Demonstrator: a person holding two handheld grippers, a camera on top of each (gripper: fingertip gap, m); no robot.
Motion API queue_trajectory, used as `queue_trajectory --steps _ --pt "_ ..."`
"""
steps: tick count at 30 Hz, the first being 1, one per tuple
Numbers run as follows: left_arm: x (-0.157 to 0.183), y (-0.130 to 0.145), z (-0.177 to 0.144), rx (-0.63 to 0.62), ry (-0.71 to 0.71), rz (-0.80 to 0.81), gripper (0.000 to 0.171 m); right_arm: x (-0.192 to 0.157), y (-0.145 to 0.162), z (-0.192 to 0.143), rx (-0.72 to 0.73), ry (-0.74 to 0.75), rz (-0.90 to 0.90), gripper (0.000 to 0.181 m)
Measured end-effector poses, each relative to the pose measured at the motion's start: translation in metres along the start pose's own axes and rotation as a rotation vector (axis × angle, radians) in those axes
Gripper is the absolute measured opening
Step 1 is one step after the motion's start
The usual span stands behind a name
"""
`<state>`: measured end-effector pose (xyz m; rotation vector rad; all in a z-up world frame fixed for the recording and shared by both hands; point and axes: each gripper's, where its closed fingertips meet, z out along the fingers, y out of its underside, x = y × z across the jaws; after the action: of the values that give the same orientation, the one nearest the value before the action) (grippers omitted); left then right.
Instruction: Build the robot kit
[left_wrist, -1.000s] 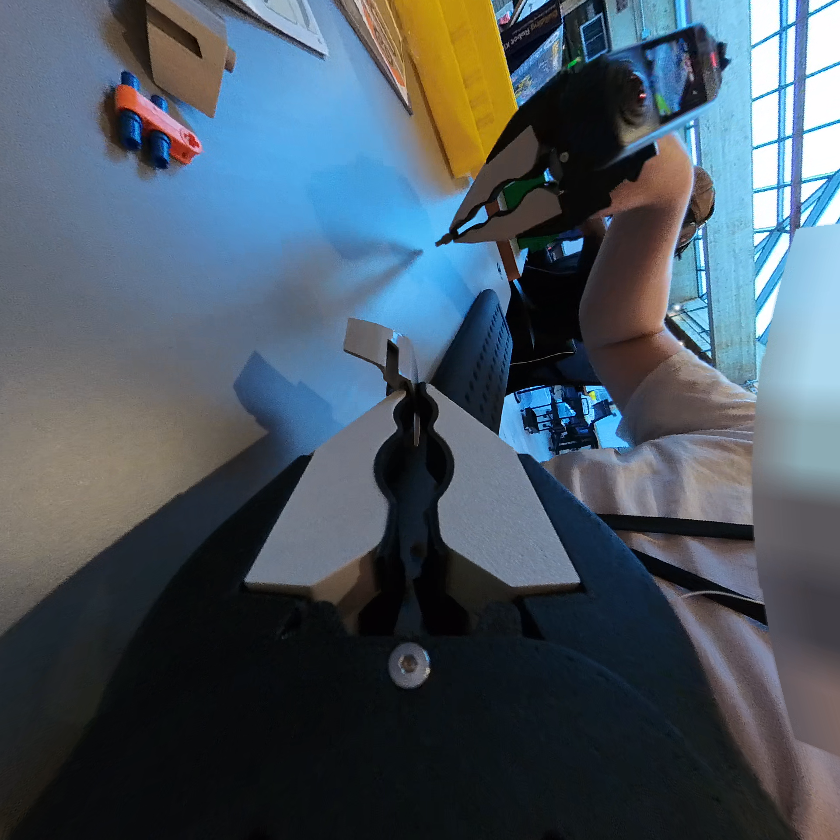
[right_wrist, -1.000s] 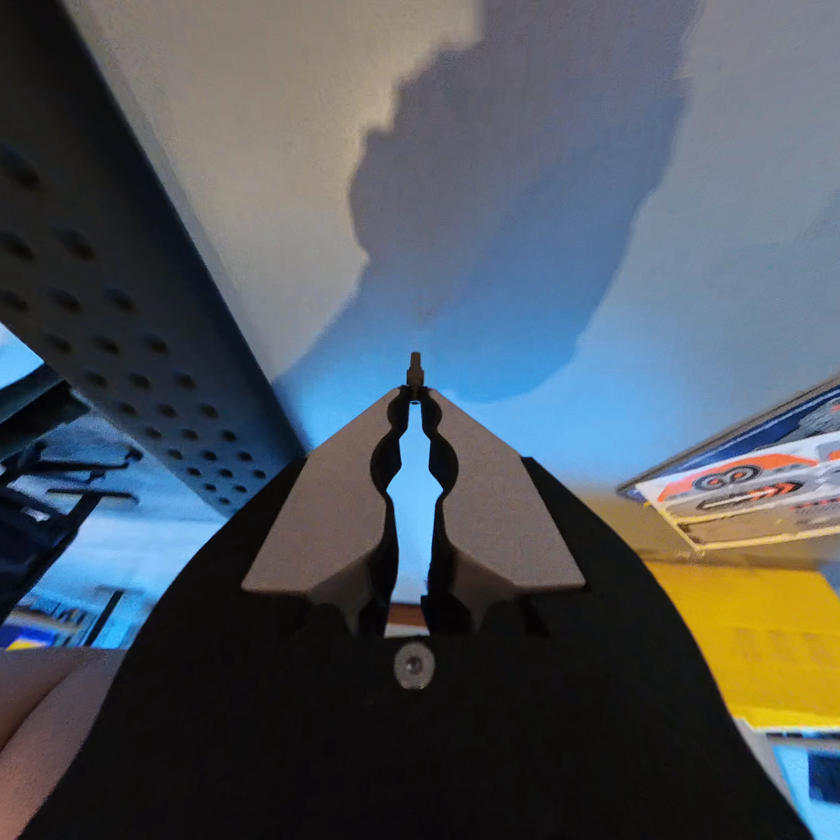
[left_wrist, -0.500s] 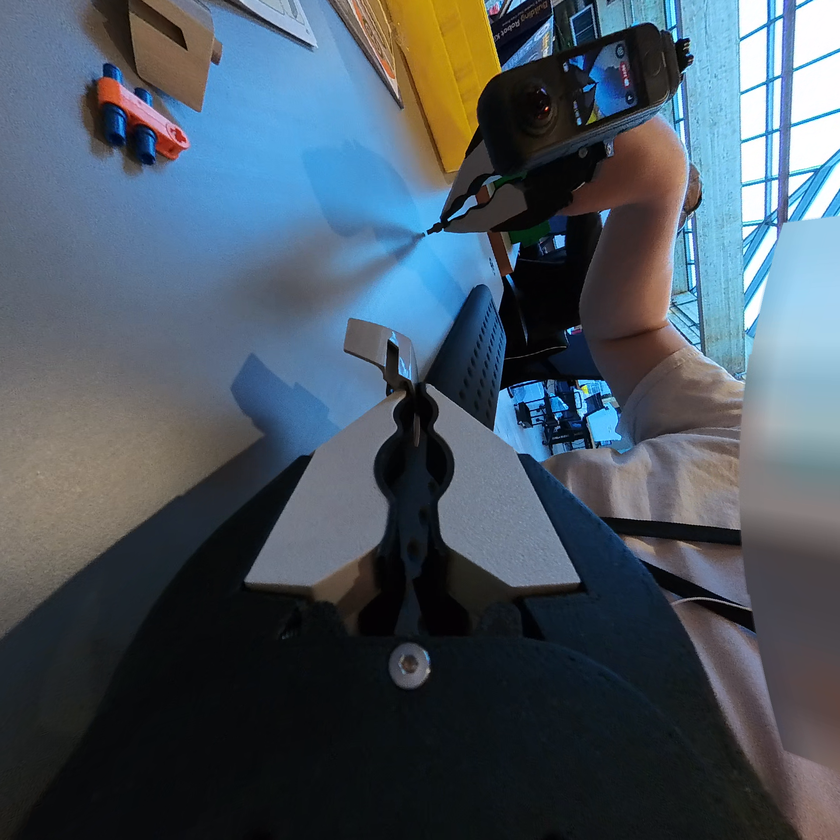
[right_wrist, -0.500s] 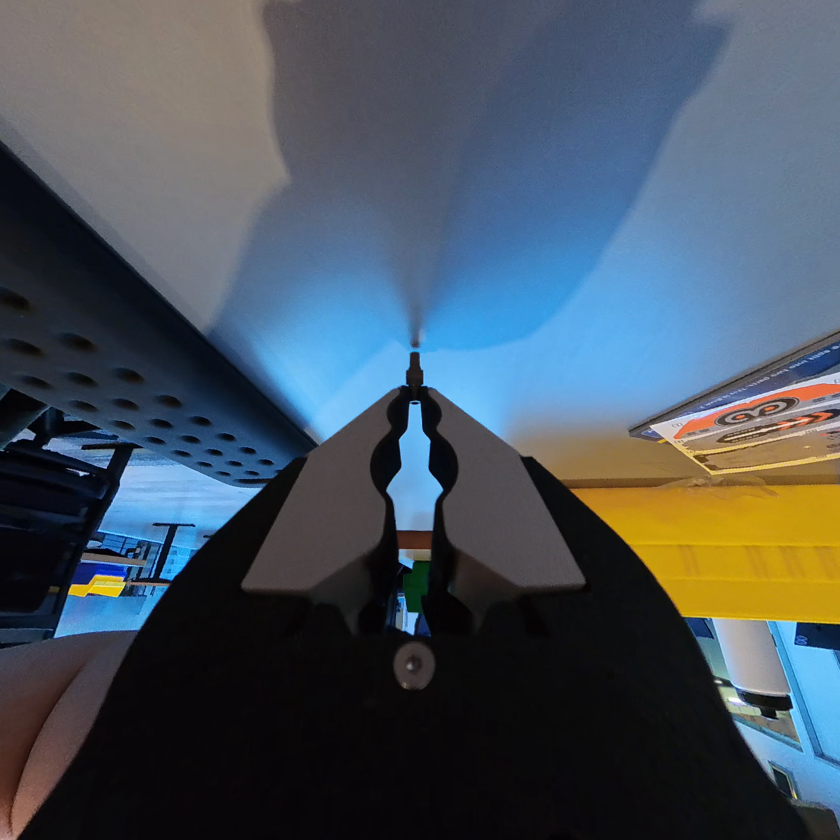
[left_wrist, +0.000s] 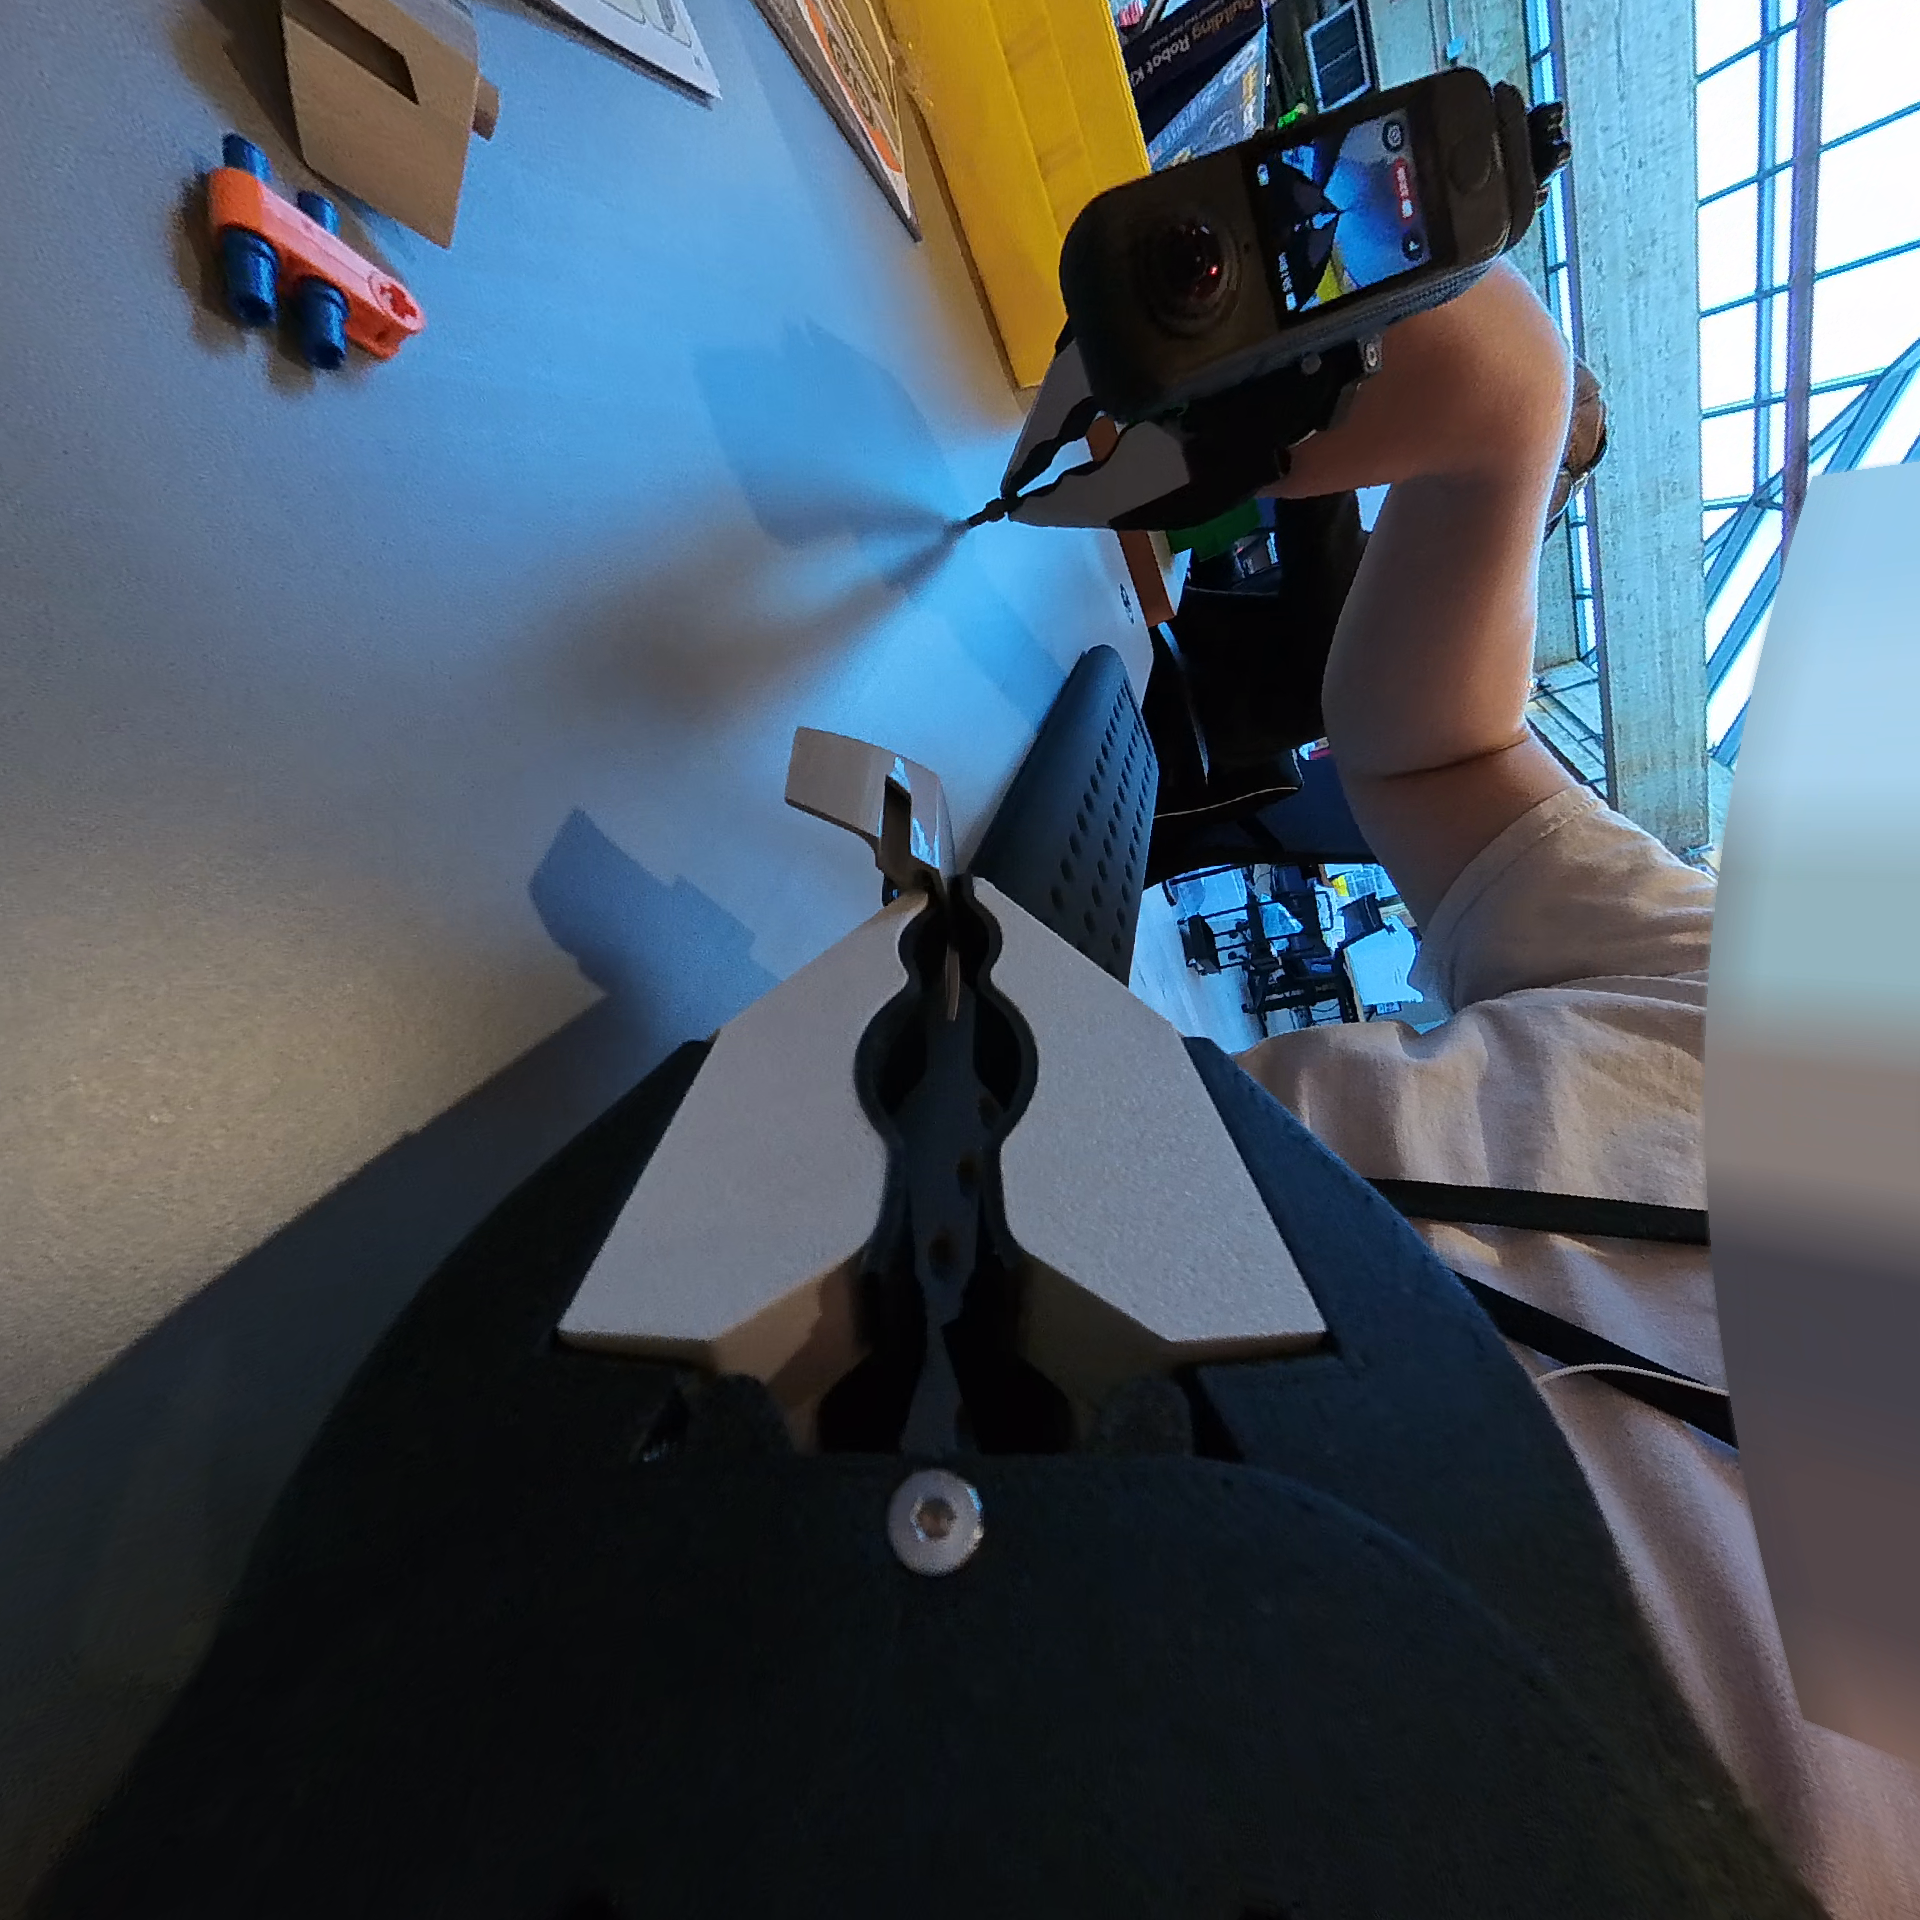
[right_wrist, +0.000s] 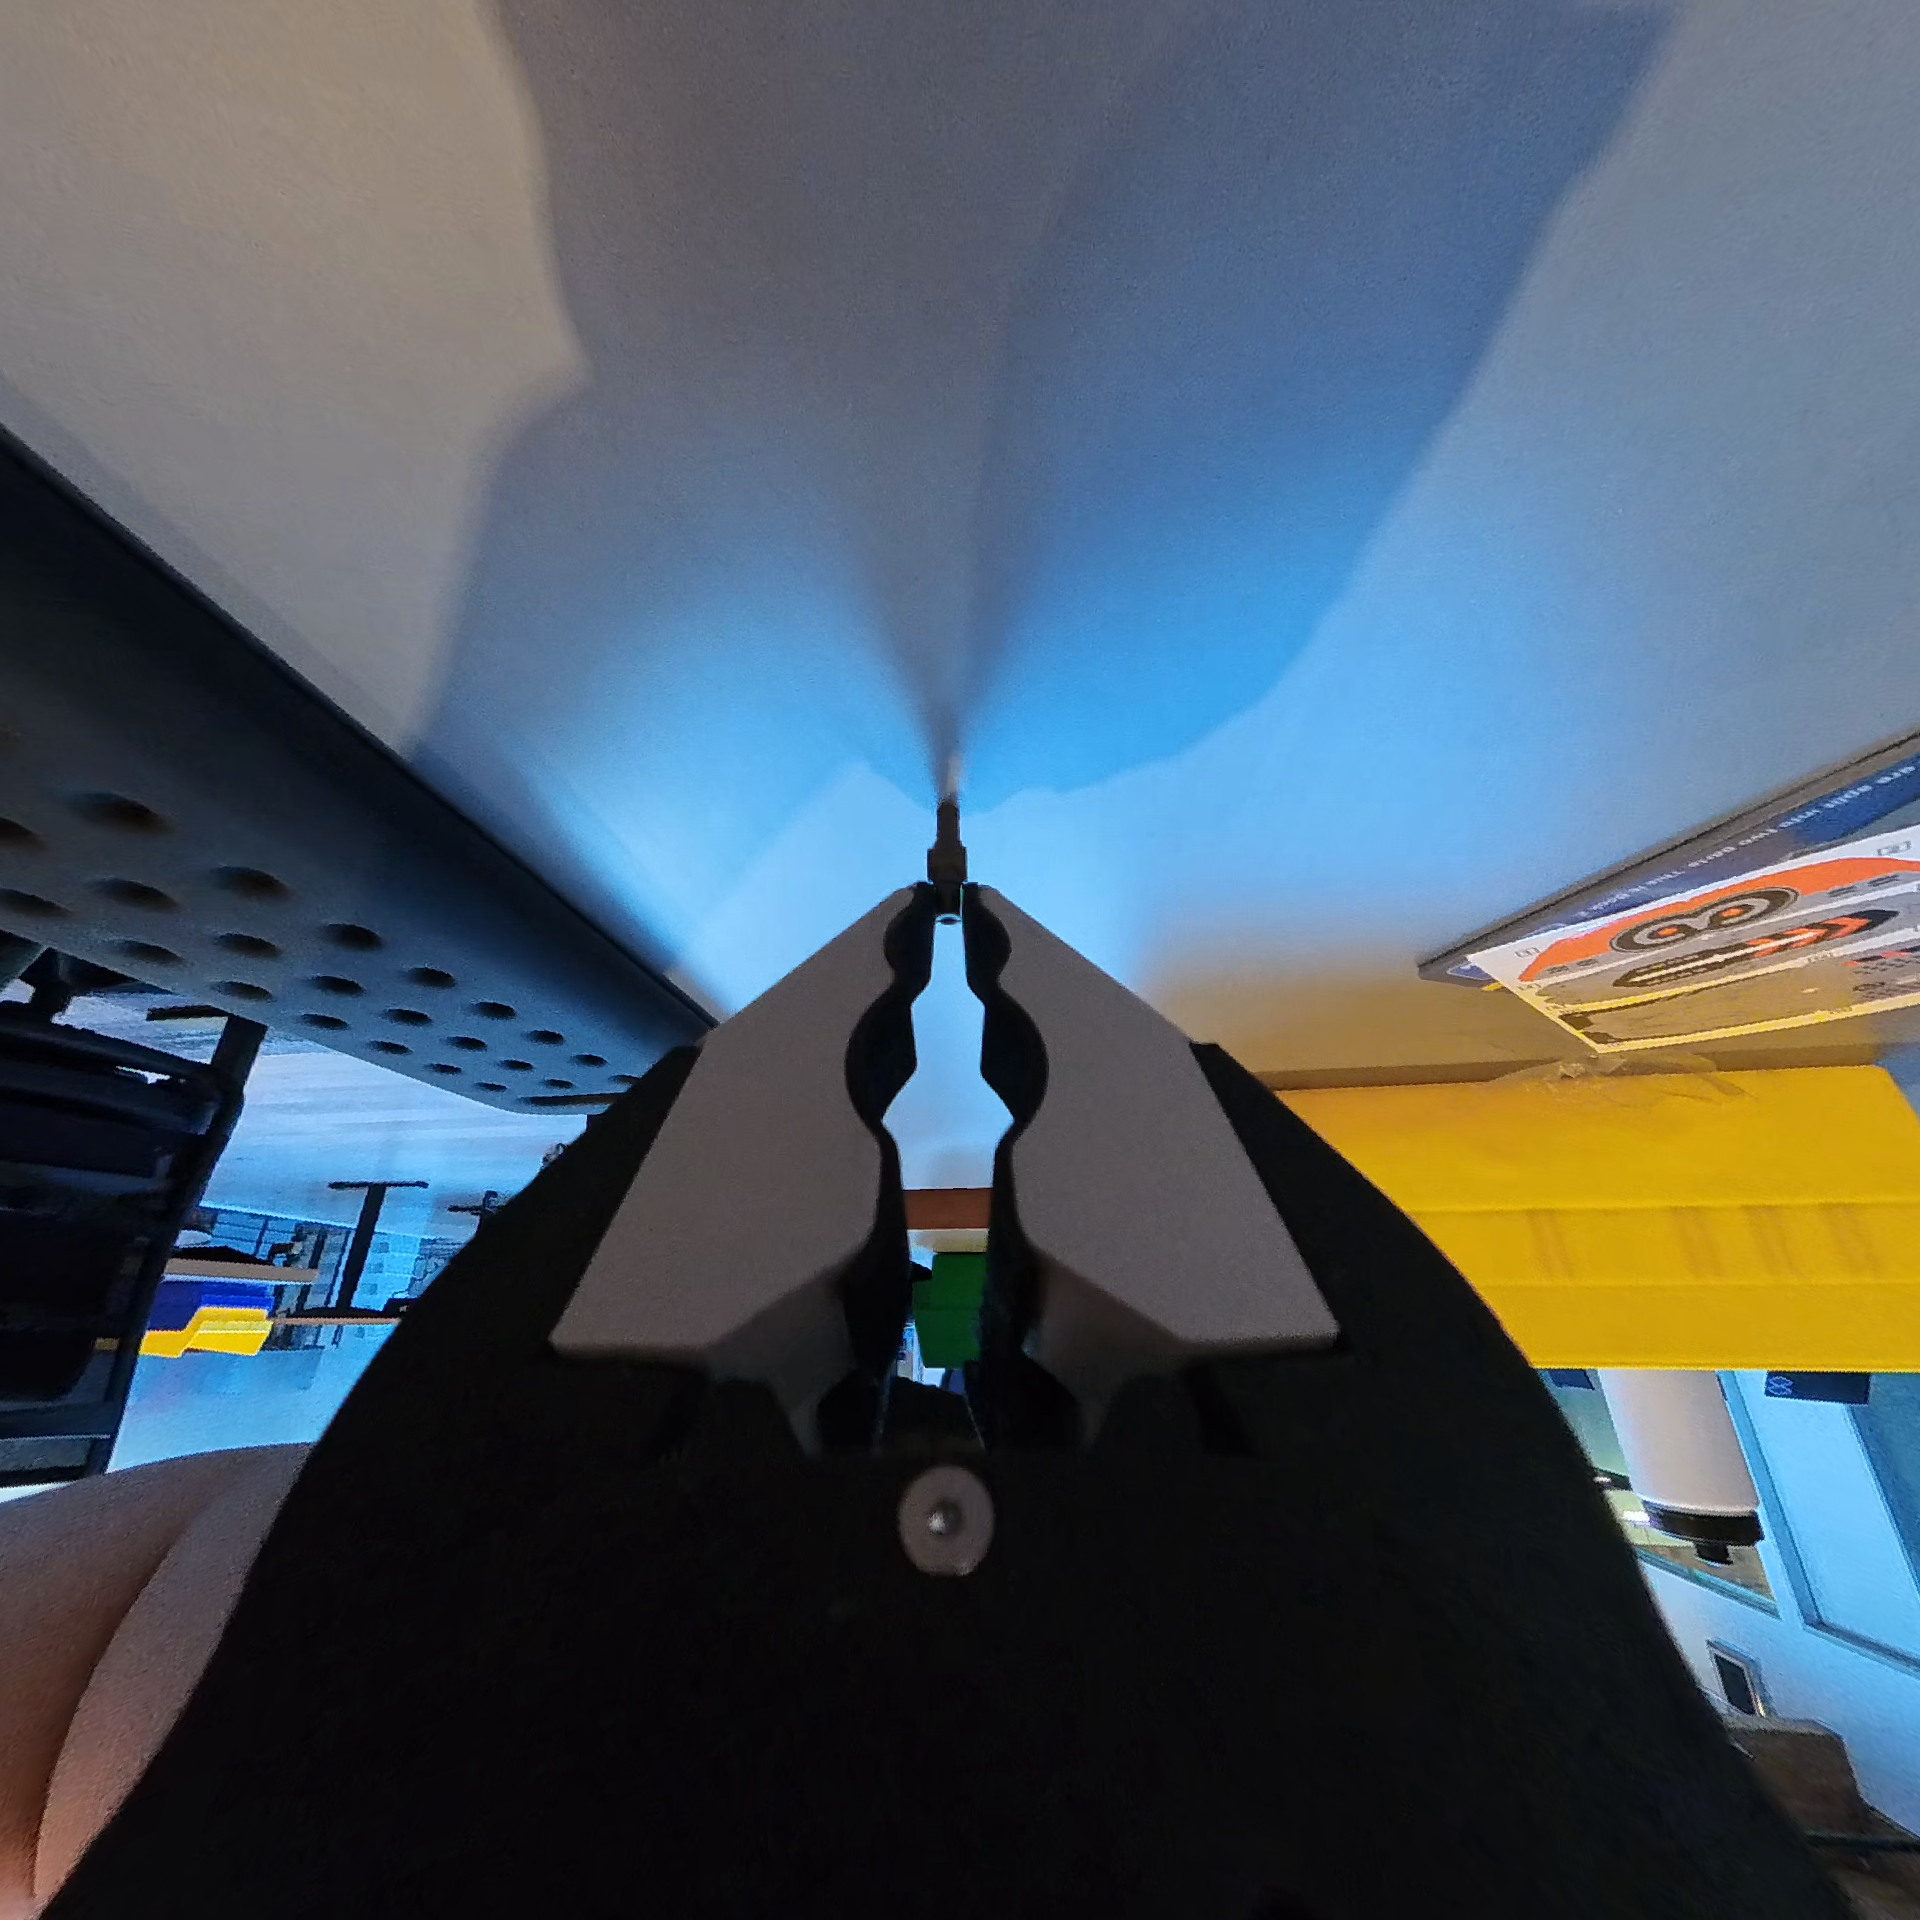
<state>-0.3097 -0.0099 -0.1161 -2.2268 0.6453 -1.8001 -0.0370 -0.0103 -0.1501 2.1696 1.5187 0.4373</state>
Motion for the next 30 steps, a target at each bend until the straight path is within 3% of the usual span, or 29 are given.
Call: queue_trajectory --steps 30 --pt "0.0002 0.0013 0.0002 -0.009 0.005 -0.007 0.000 -0.0049 -0.0020 0.0056 0.041 -0.022 -0.032 0.008"
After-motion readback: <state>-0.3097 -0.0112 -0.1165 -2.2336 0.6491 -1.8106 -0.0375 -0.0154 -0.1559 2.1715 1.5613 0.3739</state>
